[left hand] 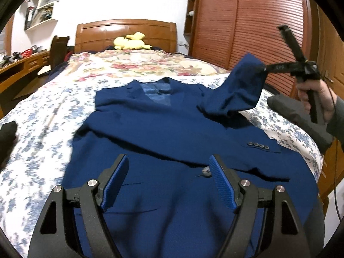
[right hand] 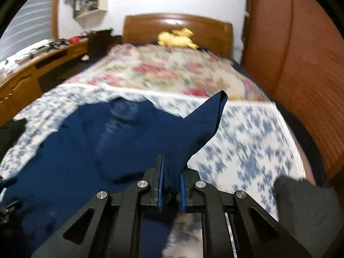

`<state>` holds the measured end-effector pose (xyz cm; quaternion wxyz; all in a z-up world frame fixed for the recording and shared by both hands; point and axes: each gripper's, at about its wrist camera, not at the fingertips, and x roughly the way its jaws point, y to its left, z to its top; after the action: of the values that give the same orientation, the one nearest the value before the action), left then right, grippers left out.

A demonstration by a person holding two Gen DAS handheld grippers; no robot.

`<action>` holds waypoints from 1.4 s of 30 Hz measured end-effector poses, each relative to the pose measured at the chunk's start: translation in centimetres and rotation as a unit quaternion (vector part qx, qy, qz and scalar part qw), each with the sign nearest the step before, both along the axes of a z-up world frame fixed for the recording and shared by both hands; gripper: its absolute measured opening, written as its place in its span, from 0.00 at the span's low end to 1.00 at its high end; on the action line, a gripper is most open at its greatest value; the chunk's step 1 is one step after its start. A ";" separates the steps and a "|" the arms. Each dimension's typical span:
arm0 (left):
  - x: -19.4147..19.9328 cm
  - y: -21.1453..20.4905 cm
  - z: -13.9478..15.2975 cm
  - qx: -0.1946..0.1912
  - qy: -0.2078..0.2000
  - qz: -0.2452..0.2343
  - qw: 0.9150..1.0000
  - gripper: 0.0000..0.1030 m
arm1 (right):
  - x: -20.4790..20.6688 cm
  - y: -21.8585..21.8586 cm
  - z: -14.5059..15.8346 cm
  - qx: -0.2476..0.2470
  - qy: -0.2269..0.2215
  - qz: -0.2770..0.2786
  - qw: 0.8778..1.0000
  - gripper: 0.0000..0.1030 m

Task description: Fold large clothes

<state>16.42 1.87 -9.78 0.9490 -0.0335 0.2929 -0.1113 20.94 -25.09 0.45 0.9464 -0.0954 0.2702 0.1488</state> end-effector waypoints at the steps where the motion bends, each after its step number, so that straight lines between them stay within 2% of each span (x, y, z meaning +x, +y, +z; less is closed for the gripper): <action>1: -0.5 0.8 0.3 -0.003 -0.001 0.005 1.000 0.76 | -0.9 0.7 0.6 0.000 -0.008 0.011 1.000 0.12; 9: -3.0 4.5 1.9 -0.015 -0.024 0.032 0.999 0.76 | -7.9 7.9 3.3 0.007 -0.059 0.123 0.991 0.12; 16: -3.6 6.2 2.3 -0.017 -0.028 0.043 0.999 0.76 | -11.6 11.4 1.9 0.004 -0.045 0.193 0.980 0.12; 29: -4.1 7.9 2.9 -0.019 -0.033 0.059 0.998 0.76 | -10.8 11.7 -4.6 0.009 0.039 0.207 0.978 0.12; 34: -4.1 8.2 3.0 -0.018 -0.034 0.062 0.997 0.76 | -10.1 13.2 -6.3 0.026 0.060 0.210 0.975 0.12; 42: -3.9 8.5 2.8 -0.017 -0.031 0.067 0.997 0.76 | -10.4 15.3 -7.6 0.020 0.078 0.223 0.972 0.13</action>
<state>12.56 10.41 -7.01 0.9624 -0.0655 0.2583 -0.0530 10.50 -9.81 -7.13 0.8671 -0.1226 0.3125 0.3680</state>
